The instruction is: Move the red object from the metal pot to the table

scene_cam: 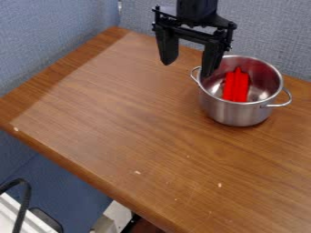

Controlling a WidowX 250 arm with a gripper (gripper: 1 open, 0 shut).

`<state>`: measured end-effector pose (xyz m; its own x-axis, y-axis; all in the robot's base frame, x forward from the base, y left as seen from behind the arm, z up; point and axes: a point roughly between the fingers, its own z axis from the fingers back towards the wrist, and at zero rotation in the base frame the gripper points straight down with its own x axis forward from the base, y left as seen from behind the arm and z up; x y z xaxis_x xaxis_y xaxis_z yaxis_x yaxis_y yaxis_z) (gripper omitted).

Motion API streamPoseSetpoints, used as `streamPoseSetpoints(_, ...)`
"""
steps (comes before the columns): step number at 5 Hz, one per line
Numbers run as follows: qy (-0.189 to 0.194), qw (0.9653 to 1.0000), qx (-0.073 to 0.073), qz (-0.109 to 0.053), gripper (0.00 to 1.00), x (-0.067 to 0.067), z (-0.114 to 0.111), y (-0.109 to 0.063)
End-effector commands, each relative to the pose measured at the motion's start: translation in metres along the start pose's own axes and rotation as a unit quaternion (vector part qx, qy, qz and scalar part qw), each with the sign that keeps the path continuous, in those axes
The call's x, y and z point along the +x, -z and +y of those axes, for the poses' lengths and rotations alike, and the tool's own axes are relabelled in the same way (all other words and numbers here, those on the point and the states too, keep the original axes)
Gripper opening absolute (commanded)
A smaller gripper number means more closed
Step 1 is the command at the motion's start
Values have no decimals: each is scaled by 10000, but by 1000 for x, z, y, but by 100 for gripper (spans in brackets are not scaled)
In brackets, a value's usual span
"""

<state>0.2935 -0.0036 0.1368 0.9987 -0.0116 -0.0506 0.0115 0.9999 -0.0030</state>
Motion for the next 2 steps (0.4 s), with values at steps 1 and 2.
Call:
streamPoseSetpoints(1,-38,10000,2,86,100,-1,-1,5)
streamPoseSetpoints(2,-316,9995,37,-6,100,7,-14,7)
